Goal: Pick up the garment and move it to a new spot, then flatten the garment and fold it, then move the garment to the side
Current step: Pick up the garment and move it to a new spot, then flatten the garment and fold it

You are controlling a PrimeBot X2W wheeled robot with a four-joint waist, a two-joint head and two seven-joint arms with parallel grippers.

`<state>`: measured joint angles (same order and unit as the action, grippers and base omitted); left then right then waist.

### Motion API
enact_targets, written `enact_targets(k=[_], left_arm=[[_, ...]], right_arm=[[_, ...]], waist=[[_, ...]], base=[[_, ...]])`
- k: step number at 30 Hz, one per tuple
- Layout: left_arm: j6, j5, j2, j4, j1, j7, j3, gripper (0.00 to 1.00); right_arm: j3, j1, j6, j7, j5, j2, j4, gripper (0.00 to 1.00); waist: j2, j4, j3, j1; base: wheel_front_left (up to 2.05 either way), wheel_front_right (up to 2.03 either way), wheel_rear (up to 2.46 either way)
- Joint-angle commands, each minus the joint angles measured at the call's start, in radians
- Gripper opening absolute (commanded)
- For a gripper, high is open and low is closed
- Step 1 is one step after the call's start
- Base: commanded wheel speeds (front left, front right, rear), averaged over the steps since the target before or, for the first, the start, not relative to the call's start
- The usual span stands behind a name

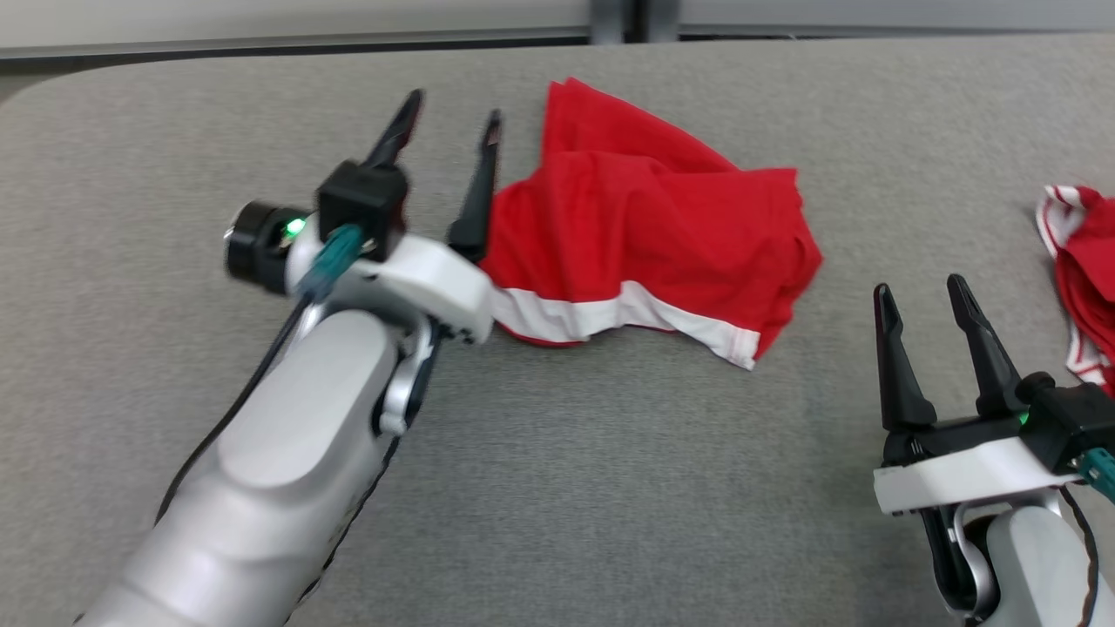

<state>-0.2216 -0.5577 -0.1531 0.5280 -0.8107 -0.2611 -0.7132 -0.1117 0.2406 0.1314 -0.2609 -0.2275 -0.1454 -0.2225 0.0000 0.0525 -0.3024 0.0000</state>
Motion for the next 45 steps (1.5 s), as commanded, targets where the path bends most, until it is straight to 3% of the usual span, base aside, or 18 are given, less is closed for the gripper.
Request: enact_targets(k=[1,5,9,13,20,26,34,45], left_arm=[[-0.005,0.012,-0.011,-0.029,0.037,-0.004,0.021,1.00],[-0.006,0.055,-0.073,-0.136,0.199,-0.005,0.118,1.00],[0.001,0.119,-0.079,-0.235,0.360,-0.005,0.212,1.00],[0.011,0.176,-0.031,-0.306,0.504,-0.004,0.301,1.00],[0.093,0.255,0.051,-0.321,0.598,-0.004,0.409,1.00],[0.144,0.311,0.084,-0.307,0.595,-0.004,0.455,1.00],[0.174,0.336,0.098,-0.291,0.600,-0.004,0.470,1.00],[0.156,0.306,0.100,-0.295,0.571,-0.004,0.421,1.00]], right_arm=[[0.004,-0.018,-0.002,-0.006,0.004,-0.010,-0.004,1.00],[-0.007,-0.044,-0.002,-0.006,0.004,-0.014,-0.016,1.00],[-0.016,-0.067,-0.002,-0.006,0.003,-0.011,-0.036,1.00],[-0.024,-0.080,-0.001,-0.006,-0.001,-0.011,-0.064,1.00],[-0.030,-0.087,-0.001,-0.006,-0.005,-0.015,-0.087,1.00],[-0.043,-0.083,-0.001,-0.006,-0.009,-0.014,-0.104,1.00],[-0.102,-0.060,-0.001,0.014,-0.026,-0.027,-0.208,1.00],[-0.135,0.008,-0.001,0.022,-0.037,-0.038,-0.305,1.00]], waist=[[0.0000,0.061,0.045,0.0000],[0.0000,0.108,0.075,0.0000],[0.0000,0.134,0.099,0.0000],[0.0000,0.145,0.115,0.0000],[0.0000,0.151,0.124,0.0000],[0.0000,0.153,0.122,0.0000],[0.0000,0.170,0.106,0.0000],[0.0000,0.219,0.052,0.0000]], base=[[0.00,0.00,0.00],[0.00,0.00,0.00],[0.00,0.00,0.00],[0.00,0.00,0.00],[0.00,0.00,0.00],[0.00,0.00,0.00],[0.00,0.00,0.00],[0.00,0.00,0.00]])
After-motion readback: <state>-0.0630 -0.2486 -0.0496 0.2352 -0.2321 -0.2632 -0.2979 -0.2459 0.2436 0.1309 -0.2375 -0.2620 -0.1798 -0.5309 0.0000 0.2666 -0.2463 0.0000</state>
